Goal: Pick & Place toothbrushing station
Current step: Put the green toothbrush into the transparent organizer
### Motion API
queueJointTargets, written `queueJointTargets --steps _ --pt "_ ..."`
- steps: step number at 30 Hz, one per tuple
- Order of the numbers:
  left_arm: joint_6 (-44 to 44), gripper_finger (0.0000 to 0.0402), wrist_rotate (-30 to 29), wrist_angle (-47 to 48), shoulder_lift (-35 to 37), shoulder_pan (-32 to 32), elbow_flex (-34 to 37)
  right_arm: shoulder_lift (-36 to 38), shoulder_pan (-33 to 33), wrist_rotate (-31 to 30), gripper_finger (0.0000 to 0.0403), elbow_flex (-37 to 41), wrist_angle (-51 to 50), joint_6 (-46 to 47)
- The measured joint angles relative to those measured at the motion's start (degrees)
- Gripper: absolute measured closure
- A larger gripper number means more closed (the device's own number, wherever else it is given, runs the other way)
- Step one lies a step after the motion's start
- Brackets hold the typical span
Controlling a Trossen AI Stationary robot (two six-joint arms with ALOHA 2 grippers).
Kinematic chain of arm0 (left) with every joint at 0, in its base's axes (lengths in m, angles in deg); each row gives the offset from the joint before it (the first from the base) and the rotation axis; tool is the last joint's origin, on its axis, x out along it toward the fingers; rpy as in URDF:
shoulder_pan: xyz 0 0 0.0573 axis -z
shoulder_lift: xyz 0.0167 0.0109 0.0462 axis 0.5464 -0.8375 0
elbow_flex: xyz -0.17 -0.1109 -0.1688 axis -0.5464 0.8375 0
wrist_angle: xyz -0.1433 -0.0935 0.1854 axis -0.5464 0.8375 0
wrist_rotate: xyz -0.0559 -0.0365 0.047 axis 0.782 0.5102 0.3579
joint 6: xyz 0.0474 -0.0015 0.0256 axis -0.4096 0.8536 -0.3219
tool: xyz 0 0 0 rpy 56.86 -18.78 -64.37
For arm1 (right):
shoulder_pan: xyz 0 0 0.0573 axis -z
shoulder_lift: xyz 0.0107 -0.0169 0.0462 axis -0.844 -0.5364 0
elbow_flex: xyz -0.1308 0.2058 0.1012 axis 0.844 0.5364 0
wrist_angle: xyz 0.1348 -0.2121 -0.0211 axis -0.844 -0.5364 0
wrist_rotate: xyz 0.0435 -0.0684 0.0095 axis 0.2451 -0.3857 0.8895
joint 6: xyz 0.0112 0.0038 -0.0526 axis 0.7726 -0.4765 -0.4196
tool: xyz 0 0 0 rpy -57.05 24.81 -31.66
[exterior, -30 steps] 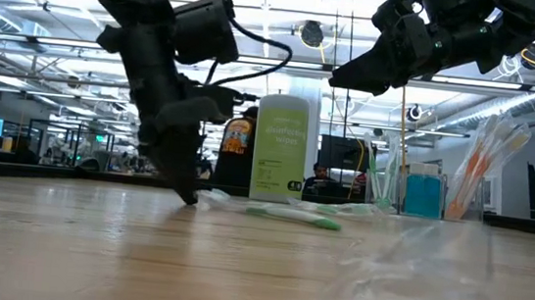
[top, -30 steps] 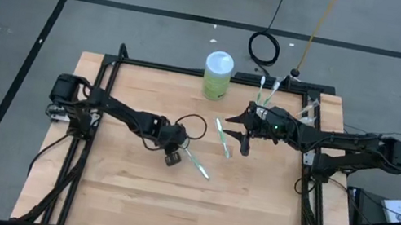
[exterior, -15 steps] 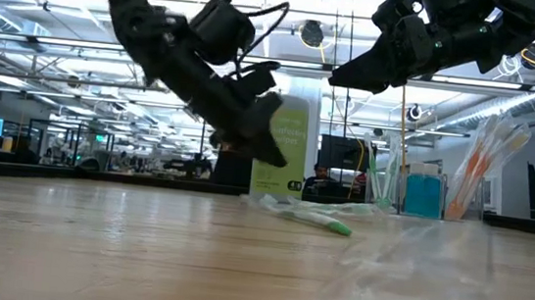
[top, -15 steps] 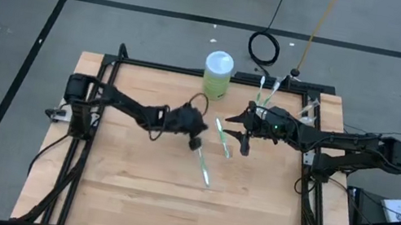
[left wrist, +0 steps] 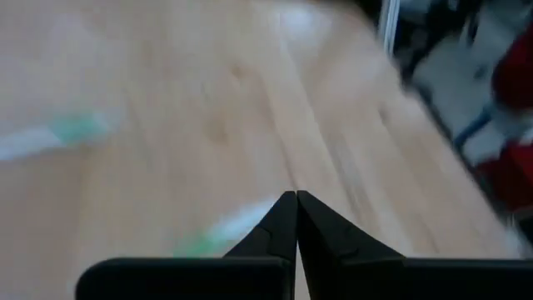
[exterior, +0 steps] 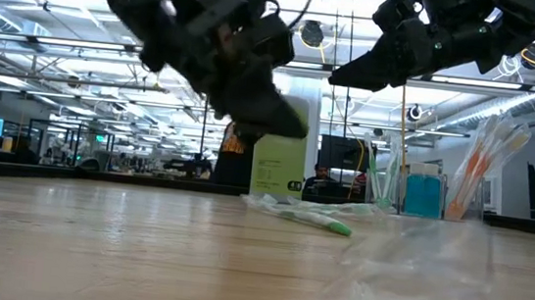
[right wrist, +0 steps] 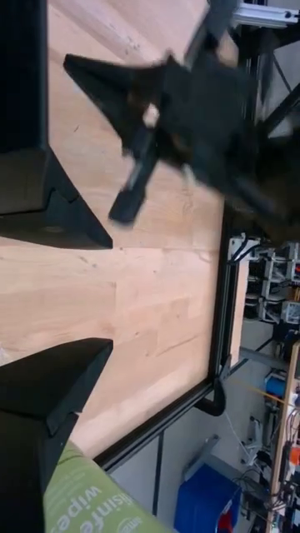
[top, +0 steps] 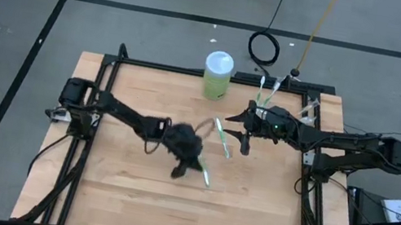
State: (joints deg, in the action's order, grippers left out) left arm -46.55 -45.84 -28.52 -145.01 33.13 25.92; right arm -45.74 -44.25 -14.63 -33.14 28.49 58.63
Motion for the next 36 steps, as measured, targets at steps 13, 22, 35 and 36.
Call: queueJointTargets --steps 13,22,35,36 --pt "3.1 0.0397 -25.6 20.6 -0.5 4.6 -3.0 0.0 0.2 0.1 0.0227 0.0 0.4 0.1" --pt "3.6 0.0396 -24.0 18.9 -1.3 1.3 -3.0 0.0 0.2 0.1 0.0227 0.0 0.9 0.0" --pt "2.8 0.0393 -19.5 12.9 -7.9 -1.6 -3.2 0.0 0.2 0.1 0.0227 0.0 1.1 -0.4" --pt "2.1 0.0389 -20.2 12.9 -7.9 -2.1 -3.2 0.0 0.2 0.0 0.0227 0.0 1.1 -0.4"
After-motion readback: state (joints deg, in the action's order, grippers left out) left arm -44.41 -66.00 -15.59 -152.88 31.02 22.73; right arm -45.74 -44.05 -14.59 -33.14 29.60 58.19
